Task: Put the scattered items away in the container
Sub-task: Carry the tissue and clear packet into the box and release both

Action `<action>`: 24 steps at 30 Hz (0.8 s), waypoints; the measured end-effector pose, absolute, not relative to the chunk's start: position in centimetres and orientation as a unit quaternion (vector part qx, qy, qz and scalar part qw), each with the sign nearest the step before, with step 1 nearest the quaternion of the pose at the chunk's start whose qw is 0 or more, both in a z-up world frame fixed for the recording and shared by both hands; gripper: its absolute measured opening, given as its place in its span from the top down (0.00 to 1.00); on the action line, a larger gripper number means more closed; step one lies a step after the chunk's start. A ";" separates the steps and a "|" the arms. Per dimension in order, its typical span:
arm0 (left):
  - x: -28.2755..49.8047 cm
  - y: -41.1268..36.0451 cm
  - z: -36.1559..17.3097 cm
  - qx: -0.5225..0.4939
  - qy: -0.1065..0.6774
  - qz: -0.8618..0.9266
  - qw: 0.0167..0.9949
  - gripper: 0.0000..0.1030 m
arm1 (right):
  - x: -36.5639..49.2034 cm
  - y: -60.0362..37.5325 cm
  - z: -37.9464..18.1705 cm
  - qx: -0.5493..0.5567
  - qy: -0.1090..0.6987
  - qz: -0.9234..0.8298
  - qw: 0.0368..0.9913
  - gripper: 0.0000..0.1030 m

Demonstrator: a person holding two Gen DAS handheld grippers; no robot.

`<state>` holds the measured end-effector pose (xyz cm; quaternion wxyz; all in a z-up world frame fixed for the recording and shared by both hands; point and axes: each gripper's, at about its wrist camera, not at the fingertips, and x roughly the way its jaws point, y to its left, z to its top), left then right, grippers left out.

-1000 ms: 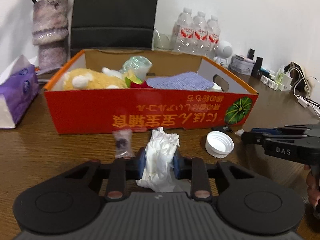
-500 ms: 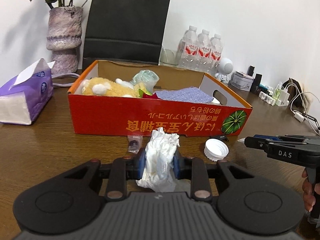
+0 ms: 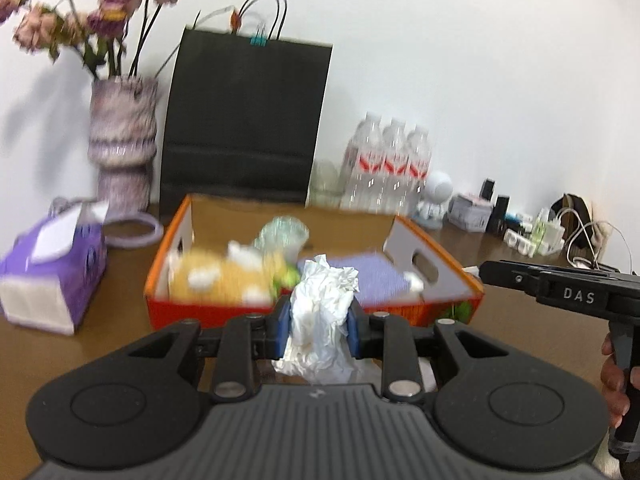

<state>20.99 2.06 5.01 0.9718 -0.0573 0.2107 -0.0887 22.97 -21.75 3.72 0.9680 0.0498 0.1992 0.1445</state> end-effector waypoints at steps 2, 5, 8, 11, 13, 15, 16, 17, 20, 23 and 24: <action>22.0 2.1 5.8 -0.060 0.201 -0.086 0.974 0.73 | 24.1 -21.3 4.4 0.053 0.194 0.145 0.969 0.79; 23.9 2.4 6.5 -0.081 0.189 -0.077 0.976 0.72 | 25.9 -20.5 5.0 0.056 0.190 0.141 0.970 0.79; 25.6 3.0 6.8 -0.095 0.178 -0.063 0.977 0.72 | 27.9 -19.9 4.9 0.064 0.194 0.135 0.970 0.79; 27.2 3.4 6.4 -0.092 0.182 -0.050 0.978 0.72 | 29.7 -19.5 4.4 0.071 0.198 0.127 0.969 0.79; 28.2 3.6 5.8 -0.089 0.193 -0.045 0.976 0.72 | 30.6 -19.4 3.9 0.070 0.204 0.128 0.968 0.79; 29.1 3.9 5.1 -0.087 0.206 -0.042 0.974 0.72 | 31.5 -19.2 3.3 0.065 0.213 0.129 0.966 0.79; 29.4 4.0 4.9 -0.085 0.209 -0.041 0.973 0.72 | 32.0 -19.1 3.0 0.063 0.219 0.130 0.965 0.79; 29.6 4.0 4.7 -0.083 0.212 -0.038 0.973 0.72 | 32.3 -19.1 2.7 0.062 0.223 0.130 0.964 0.79; 30.2 4.2 4.2 -0.080 0.218 -0.034 0.972 0.72 | 33.0 -18.9 2.2 0.054 0.229 0.130 0.963 0.79; 30.5 4.1 3.8 -0.074 0.227 -0.030 0.971 0.45 | 33.4 -18.7 1.9 0.050 0.235 0.130 0.962 0.78; 30.6 4.0 3.7 -0.070 0.232 -0.025 0.970 0.29 | 33.5 -18.7 1.8 0.048 0.239 0.131 0.961 0.77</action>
